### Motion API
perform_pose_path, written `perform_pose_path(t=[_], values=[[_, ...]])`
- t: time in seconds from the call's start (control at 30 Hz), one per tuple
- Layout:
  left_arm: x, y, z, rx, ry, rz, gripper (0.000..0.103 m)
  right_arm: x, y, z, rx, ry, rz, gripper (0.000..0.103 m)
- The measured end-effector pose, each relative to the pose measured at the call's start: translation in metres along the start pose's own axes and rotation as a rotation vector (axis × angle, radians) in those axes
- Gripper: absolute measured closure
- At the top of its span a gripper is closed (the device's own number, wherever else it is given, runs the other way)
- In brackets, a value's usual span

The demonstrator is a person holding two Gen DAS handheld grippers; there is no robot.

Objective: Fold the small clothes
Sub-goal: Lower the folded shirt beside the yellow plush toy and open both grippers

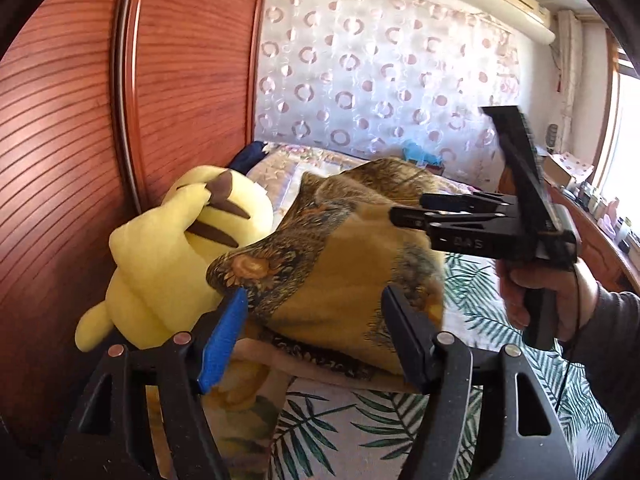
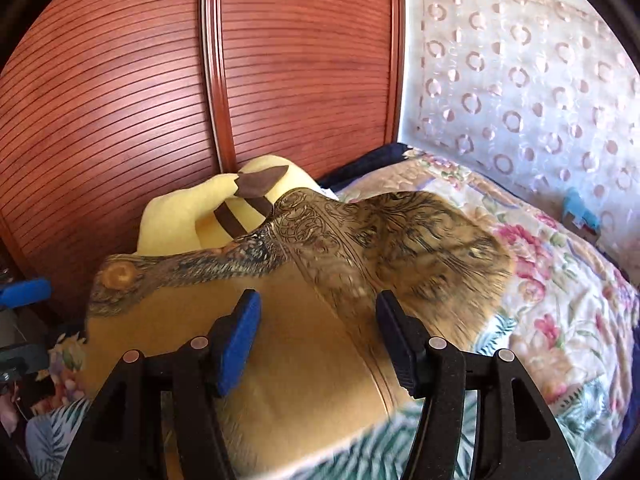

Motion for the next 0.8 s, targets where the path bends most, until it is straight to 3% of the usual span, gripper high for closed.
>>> perform_pose_path(t=[0.1,0.4,0.8], values=[[0.015,0.001,0.002,-0.021,-0.055,-0.012,0.033,0.002,0.036,0.016,0.017,-0.024,0.022,0.041],[0.061,0.02,0.012,-0.001,-0.109,0.068,0.033,0.011,0.129,0.062,0.056,-0.139,0.113,0.041],[0.13,0.031,0.035,-0.026,-0.182,0.18,0.033,0.003,0.263,0.144,0.076,-0.279,0.274,0.026]])
Point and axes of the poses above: each gripper's, at about its wrist camera, not at the fingertips, and y roughly against the way its jaws point, x to its right, z to its underside, the point moved 2 cm from there along -y, roughly the way its jaws point, and after that the axes turned 15 degrees about z, right-handed, at the moved point
